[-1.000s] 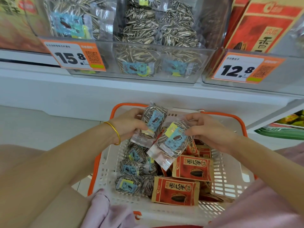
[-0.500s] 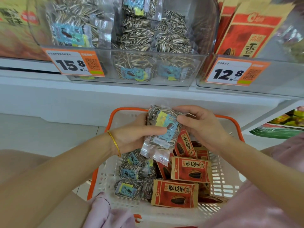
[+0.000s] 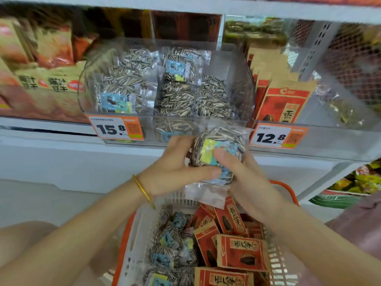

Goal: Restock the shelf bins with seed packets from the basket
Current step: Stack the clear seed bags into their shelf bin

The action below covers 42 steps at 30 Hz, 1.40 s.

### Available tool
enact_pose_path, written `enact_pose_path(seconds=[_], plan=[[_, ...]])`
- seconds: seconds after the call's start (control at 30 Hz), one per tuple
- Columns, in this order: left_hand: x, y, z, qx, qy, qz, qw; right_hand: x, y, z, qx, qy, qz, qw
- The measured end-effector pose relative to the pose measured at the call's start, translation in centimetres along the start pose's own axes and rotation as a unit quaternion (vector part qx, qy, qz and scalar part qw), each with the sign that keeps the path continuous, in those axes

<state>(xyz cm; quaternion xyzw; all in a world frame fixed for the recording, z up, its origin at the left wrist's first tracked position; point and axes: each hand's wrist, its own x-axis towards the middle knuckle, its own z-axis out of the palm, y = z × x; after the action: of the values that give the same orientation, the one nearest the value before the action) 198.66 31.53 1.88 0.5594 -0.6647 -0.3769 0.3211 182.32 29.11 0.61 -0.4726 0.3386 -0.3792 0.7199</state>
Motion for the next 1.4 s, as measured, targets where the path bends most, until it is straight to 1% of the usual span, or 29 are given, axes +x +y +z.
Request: enact_pose_path(seconds=[0.03, 0.07, 0.1, 0.13, 0.17, 0.2, 0.23, 0.3, 0.33, 0.37, 0.43, 0.5, 0.57, 0.63, 0.7, 0.93, 0.97, 1.07, 1.1, 1.2, 1.23, 1.3, 1.4], plan=[[0.4, 0.6, -1.3, 0.013, 0.002, 0.02, 1.0, 0.6, -1.7, 0.7, -0.006, 0.007, -0.016, 1.0], [0.8, 1.1, -2.6, 0.007, 0.027, 0.038, 0.999, 1.7, -3.5, 1.2, -0.01, 0.007, -0.025, 1.0], [1.2, 1.5, -3.9, -0.01, 0.08, 0.058, 0.995, 3.0, -5.2, 1.5, -0.02, 0.0, -0.027, 0.999], [1.6, 1.7, -5.1, -0.008, 0.157, 0.085, 0.984, 4.6, -6.8, 1.9, -0.045, -0.002, -0.024, 0.999], [2.2, 1.7, -6.4, 0.033, 0.238, 0.114, 0.964, 6.1, -8.4, 2.5, -0.093, 0.007, -0.021, 0.995], [2.9, 1.4, -7.7, 0.111, 0.306, 0.14, 0.935, 7.9, -9.8, 2.9, -0.172, 0.032, -0.02, 0.984], [3.6, 0.9, -9.0, 0.199, 0.345, 0.152, 0.905, 9.6, -10.9, 3.3, -0.259, 0.06, -0.026, 0.964], [5.2, -0.2, -10.7, 0.35, 0.352, 0.14, 0.857, 13.0, -12.5, 3.8, -0.412, 0.096, -0.048, 0.905], [5.9, -0.9, -11.1, 0.4, 0.339, 0.122, 0.843, 14.8, -13.0, 4.0, -0.466, 0.094, -0.049, 0.878], [6.4, -1.4, -11.3, 0.433, 0.323, 0.099, 0.836, 16.4, -13.3, 4.1, -0.514, 0.081, -0.044, 0.853], [6.9, -2.5, -11.1, 0.467, 0.295, 0.059, 0.832, 19.2, -13.1, 4.5, -0.606, 0.044, -0.032, 0.794], [7.2, -3.5, -11.0, 0.48, 0.283, 0.046, 0.829, 21.4, -12.5, 5.1, -0.686, 0.003, -0.042, 0.726], [7.4, -4.1, -11.1, 0.483, 0.283, 0.036, 0.828, 23.2, -12.1, 5.8, -0.741, -0.023, -0.06, 0.668], [7.5, -4.2, -11.1, 0.484, 0.293, 0.04, 0.824, 24.1, -11.7, 6.1, -0.778, -0.028, -0.08, 0.623], [7.5, -4.3, -11.0, 0.483, 0.298, 0.046, 0.822, 24.6, -11.0, 6.1, -0.796, -0.02, -0.112, 0.595], [7.5, -4.3, -10.9, 0.478, 0.314, 0.054, 0.819, 23.2, -8.9, 4.7, -0.822, 0.007, -0.214, 0.528], [7.4, -4.2, -10.9, 0.477, 0.314, 0.054, 0.819, 23.1, -8.7, 4.6, -0.822, 0.005, -0.222, 0.524], [7.4, -4.2, -10.9, 0.477, 0.32, 0.053, 0.817, 23.1, -8.7, 4.5, -0.807, -0.004, -0.237, 0.541], [7.4, -4.1, -10.8, 0.478, 0.32, 0.052, 0.816, 23.1, -8.7, 4.6, -0.808, -0.008, -0.24, 0.538], [7.4, -4.1, -10.8, 0.48, 0.319, 0.052, 0.815, 23.4, -8.8, 5.3, -0.837, -0.024, -0.243, 0.489], [7.4, -4.1, -10.8, 0.48, 0.318, 0.051, 0.816, 23.5, -8.9, 5.5, -0.845, -0.029, -0.239, 0.477], [7.4, -4.2, -10.8, 0.479, 0.318, 0.051, 0.817, 23.7, -9.1, 5.5, -0.848, -0.039, -0.234, 0.473], [7.3, -4.2, -10.8, 0.477, 0.319, 0.051, 0.817, 23.6, -9.3, 5.0, -0.839, -0.035, -0.249, 0.483]])
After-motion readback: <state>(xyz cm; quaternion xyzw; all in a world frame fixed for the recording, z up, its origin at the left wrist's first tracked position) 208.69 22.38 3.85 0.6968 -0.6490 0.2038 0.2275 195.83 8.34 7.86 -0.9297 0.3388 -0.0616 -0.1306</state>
